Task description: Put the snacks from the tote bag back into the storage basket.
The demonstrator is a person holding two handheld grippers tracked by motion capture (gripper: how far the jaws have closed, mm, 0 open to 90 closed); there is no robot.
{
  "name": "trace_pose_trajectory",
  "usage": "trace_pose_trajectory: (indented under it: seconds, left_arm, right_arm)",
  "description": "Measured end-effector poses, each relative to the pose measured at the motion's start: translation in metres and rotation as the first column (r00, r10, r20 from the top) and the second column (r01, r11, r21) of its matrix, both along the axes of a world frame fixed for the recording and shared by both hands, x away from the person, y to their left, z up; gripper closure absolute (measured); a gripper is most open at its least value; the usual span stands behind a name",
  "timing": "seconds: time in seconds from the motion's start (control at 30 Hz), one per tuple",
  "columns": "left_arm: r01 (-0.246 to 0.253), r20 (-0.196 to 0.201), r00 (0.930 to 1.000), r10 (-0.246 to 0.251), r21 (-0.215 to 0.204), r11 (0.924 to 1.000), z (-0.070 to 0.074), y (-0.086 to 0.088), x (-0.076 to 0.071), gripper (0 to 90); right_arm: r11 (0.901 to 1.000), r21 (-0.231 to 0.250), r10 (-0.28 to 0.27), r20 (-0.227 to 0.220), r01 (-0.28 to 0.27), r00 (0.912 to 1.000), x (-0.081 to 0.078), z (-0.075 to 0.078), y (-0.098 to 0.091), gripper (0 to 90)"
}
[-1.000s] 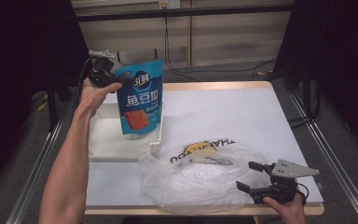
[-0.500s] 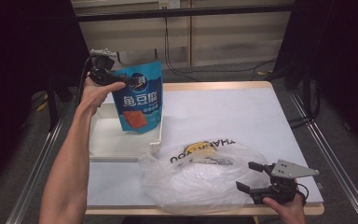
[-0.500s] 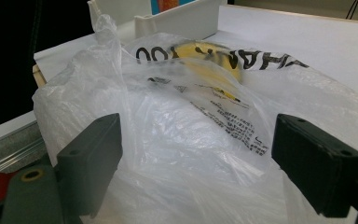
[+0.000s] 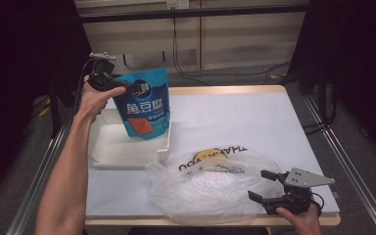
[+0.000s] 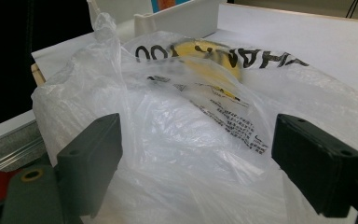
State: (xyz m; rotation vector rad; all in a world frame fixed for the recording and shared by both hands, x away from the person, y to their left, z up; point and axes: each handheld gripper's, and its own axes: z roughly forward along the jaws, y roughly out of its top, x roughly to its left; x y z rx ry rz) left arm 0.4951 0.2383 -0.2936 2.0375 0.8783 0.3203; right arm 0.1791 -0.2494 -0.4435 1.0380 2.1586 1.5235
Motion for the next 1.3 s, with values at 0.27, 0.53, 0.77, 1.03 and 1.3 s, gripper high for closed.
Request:
trace_pose_trajectory:
  seconds: [0.27, 0.53, 0.77, 1.03, 1.3]
  left_arm:
    - [0.001, 0.007, 1.0000, -0.001, -0.040, 0.9992, -0.004, 0.010, -0.002, 3.4]
    - [-0.026, -0.009, 0.9996, 0.026, -0.064, 0.9976, -0.007, 0.020, -0.006, 3.4]
    - [-0.055, 0.029, 0.9980, 0.057, -0.066, 0.9963, -0.006, 0.027, -0.020, 4.8]
    - [-0.097, 0.080, 0.9915, 0.103, -0.080, 0.9921, -0.002, 0.041, -0.043, 6.3]
    - [-0.081, 0.114, 0.9894, 0.089, -0.075, 0.9939, 0.003, 0.048, -0.067, 6.3]
  right_arm:
    - [1.0000, 0.001, -0.004, 0.000, 0.004, 1.0000, 0.002, -0.001, -0.001, 16.5]
    - [0.9999, 0.005, -0.016, 0.002, 0.016, 0.9999, 0.004, -0.002, -0.004, 16.5]
    - [0.9997, 0.008, -0.021, 0.002, 0.021, 0.9998, 0.004, -0.002, -0.005, 16.5]
    - [0.9994, 0.007, -0.033, 0.015, 0.033, 0.9993, 0.002, 0.000, -0.005, 16.5]
    - [0.9983, 0.004, -0.059, 0.031, 0.059, 0.9978, 0.001, 0.004, -0.004, 15.7]
